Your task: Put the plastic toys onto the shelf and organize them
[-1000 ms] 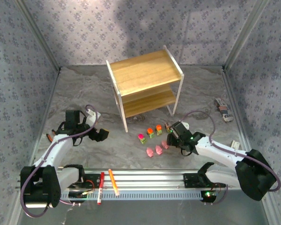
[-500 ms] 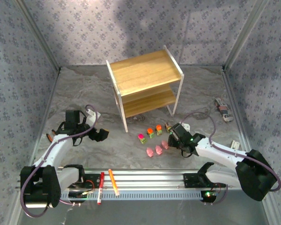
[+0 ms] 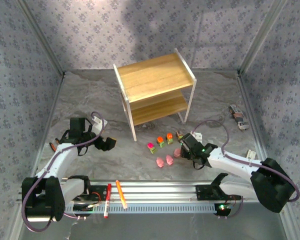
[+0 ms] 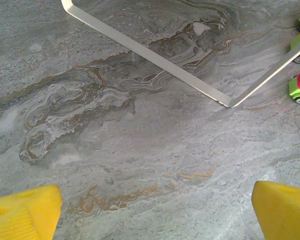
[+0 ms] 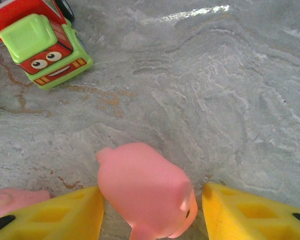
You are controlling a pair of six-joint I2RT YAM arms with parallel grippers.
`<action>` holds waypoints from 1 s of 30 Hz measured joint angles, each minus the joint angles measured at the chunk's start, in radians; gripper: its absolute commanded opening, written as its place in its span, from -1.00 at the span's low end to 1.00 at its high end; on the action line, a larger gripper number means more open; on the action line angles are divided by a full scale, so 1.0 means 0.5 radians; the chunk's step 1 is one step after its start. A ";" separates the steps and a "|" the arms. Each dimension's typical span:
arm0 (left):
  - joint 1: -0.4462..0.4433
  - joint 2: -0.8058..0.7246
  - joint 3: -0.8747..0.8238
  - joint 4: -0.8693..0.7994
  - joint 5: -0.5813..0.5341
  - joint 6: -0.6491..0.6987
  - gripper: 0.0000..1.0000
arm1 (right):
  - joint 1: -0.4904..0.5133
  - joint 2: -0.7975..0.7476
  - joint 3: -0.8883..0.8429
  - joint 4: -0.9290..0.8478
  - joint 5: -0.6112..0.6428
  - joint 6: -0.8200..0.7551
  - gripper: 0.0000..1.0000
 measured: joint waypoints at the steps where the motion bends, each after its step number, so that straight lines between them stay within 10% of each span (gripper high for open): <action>1: 0.000 0.000 0.000 0.000 0.000 0.000 0.95 | 0.008 0.000 -0.003 0.000 0.007 0.001 0.08; 17: 0.000 0.000 0.000 0.000 0.000 -0.001 0.95 | 0.068 -0.019 -0.005 -0.008 0.037 0.061 -0.22; 30: 0.000 0.000 0.000 0.001 0.000 0.000 0.95 | 0.083 0.026 0.005 -0.009 0.052 0.066 -0.04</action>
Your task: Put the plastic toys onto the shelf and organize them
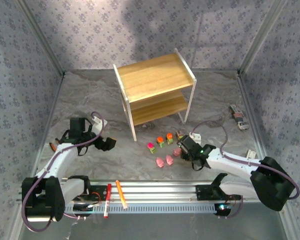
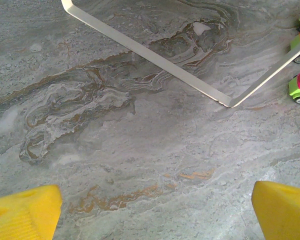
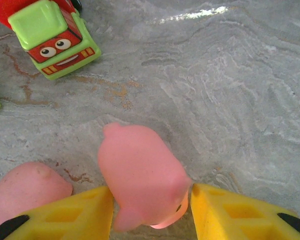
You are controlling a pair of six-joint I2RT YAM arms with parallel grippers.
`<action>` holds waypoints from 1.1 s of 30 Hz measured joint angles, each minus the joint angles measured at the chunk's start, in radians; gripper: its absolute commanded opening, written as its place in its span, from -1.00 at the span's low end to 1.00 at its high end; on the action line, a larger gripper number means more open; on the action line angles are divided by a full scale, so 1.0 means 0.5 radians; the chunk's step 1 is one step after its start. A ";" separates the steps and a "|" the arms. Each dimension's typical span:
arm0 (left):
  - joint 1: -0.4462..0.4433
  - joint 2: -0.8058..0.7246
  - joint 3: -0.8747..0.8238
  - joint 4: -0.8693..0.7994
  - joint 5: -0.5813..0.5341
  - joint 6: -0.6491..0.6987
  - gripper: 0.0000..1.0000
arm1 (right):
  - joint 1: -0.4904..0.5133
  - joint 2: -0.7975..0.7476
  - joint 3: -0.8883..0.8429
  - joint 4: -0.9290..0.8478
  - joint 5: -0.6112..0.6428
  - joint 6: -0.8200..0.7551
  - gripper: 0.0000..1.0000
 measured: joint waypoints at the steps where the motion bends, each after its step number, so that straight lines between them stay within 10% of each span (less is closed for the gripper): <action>1: 0.000 0.000 0.000 0.000 0.000 -0.001 0.95 | 0.002 0.002 0.003 -0.002 0.001 0.000 -0.04; 33: 0.000 0.026 0.000 -0.001 0.000 0.000 0.94 | 0.043 0.254 0.176 -0.140 0.114 -0.162 -0.18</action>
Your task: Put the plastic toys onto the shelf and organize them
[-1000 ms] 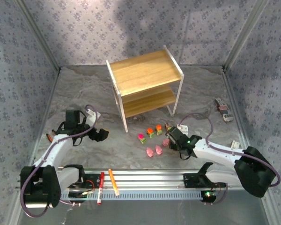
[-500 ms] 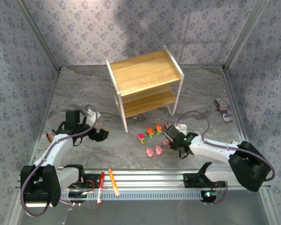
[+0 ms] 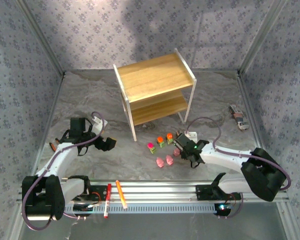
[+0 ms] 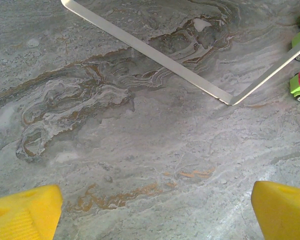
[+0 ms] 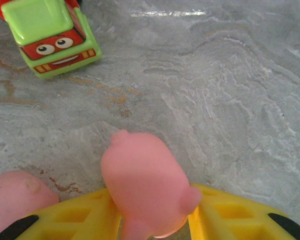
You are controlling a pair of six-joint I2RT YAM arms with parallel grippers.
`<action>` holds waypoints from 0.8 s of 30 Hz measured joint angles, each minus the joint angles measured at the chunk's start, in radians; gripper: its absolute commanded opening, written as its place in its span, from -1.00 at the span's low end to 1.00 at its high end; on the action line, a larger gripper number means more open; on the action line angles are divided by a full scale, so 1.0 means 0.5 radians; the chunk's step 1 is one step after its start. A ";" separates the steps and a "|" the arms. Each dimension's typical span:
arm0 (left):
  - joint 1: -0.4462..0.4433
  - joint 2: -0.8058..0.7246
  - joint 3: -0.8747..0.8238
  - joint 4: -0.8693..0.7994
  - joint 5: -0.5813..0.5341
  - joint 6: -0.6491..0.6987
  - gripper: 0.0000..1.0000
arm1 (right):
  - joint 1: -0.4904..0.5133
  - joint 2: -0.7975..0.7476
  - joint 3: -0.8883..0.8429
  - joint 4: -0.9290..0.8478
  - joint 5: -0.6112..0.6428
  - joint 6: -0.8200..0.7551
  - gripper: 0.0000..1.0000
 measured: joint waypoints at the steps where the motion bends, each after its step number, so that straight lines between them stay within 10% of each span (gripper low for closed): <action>1: 0.000 0.000 0.000 0.000 0.000 -0.001 0.94 | 0.006 0.000 0.000 0.000 0.006 0.000 -0.20; 24: 0.000 0.000 0.000 0.001 -0.001 -0.001 0.94 | 0.050 -0.381 0.006 -0.127 0.030 0.032 -0.35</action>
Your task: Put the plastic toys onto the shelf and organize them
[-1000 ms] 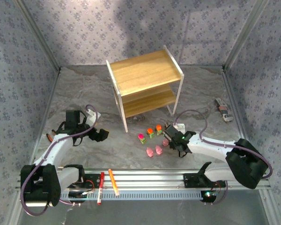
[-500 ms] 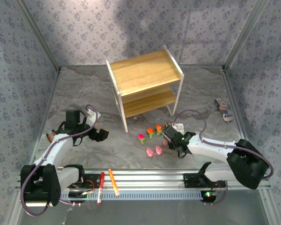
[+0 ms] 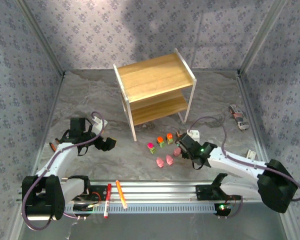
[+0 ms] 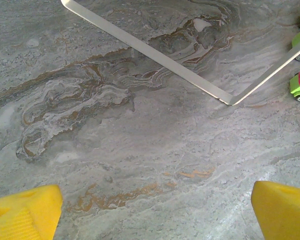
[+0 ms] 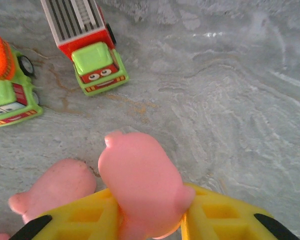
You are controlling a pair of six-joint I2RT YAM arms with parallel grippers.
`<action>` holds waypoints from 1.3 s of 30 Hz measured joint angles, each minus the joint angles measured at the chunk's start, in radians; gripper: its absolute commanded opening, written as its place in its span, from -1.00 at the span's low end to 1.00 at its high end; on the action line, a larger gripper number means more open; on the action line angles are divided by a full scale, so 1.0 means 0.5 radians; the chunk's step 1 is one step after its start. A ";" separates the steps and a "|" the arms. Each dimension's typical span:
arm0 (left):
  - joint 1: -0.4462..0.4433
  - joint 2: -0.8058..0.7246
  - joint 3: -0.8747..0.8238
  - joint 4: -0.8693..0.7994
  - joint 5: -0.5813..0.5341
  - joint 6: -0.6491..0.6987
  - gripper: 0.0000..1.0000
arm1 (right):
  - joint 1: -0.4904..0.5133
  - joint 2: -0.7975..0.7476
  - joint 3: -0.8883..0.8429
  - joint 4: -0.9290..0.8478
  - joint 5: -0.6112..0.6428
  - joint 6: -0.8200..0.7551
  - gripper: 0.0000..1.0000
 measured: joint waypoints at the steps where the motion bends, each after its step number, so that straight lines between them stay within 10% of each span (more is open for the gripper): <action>1: 0.000 0.000 0.000 0.000 0.000 0.000 0.94 | 0.000 -0.032 0.029 -0.043 0.002 0.002 -0.35; 18: 0.000 -0.002 0.000 0.000 -0.001 0.001 0.94 | -0.059 0.365 1.147 -0.448 0.072 -0.244 -0.35; 39: 0.000 -0.004 0.000 -0.001 -0.001 0.001 0.94 | -0.256 0.663 1.364 -0.263 0.047 -0.420 -0.35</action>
